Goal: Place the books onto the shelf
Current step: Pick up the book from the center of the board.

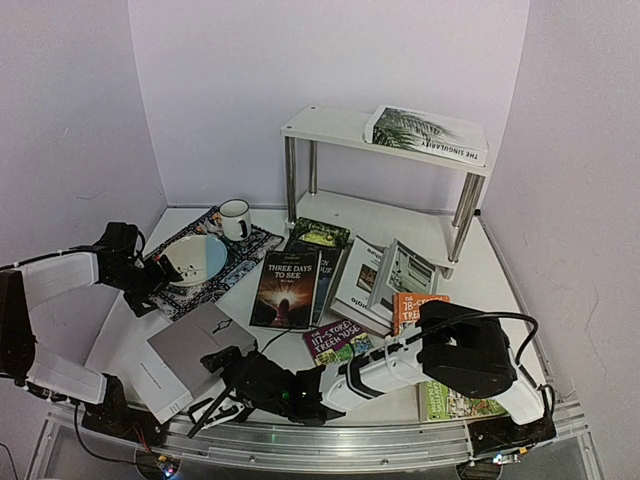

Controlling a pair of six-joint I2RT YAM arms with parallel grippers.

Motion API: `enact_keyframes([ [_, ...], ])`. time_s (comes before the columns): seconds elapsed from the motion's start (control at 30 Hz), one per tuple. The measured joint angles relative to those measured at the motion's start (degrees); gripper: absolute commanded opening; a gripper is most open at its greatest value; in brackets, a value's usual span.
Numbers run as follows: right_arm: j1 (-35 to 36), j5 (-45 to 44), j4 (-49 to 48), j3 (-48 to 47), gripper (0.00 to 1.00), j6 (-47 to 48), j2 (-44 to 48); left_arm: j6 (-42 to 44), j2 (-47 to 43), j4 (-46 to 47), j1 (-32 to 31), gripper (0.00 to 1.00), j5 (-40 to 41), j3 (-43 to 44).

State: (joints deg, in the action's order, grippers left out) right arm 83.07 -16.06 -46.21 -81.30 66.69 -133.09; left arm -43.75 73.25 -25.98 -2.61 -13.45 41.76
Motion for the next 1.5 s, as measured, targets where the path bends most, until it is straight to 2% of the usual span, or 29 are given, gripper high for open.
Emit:
enact_keyframes([
  [0.17, 0.0, -2.6, -3.1, -3.4, 0.97, 3.9, -3.6, 0.2, 0.0, 0.0, 0.0, 1.0, -0.3, 0.0],
  [0.33, 0.0, -4.2, -5.0, -6.5, 0.86, 6.8, -6.6, 0.3, 0.0, 0.0, 0.0, 1.0, -0.4, 0.0],
  [0.47, 0.0, -5.4, -7.0, -7.8, 0.71, 9.0, -8.5, 0.4, 0.0, 0.0, 0.0, 1.0, -0.4, 0.0],
  [0.53, 0.0, -6.1, -7.9, -8.5, 0.6, 9.8, -9.5, 0.6, 0.0, 0.0, 0.0, 1.0, -0.4, 0.0],
  [0.57, 0.0, -6.5, -8.2, -8.8, 0.5, 10.2, -9.9, 0.7, 0.0, 0.0, 0.0, 1.0, -0.5, 0.0],
  [0.63, 0.0, -7.1, -8.6, -9.0, 0.42, 10.9, -10.6, 1.0, 0.0, 0.0, 0.0, 1.0, -0.5, 0.1],
  [1.03, 0.2, -9.8, -16.3, -5.4, 0.36, 16.0, -10.2, 2.0, -6.0, -0.1, 0.0, 0.97, -1.2, 5.5],
  [1.3, 0.3, -11.9, -16.4, 3.8, 0.3, 20.5, -0.4, 3.9, -6.7, -1.2, 0.0, 0.97, -2.3, 13.8],
  [1.5, 0.3, -13.9, -18.9, 8.6, 0.3, 25.2, 8.3, 6.0, -6.9, -1.6, 0.0, 0.97, -3.0, 22.5],
])
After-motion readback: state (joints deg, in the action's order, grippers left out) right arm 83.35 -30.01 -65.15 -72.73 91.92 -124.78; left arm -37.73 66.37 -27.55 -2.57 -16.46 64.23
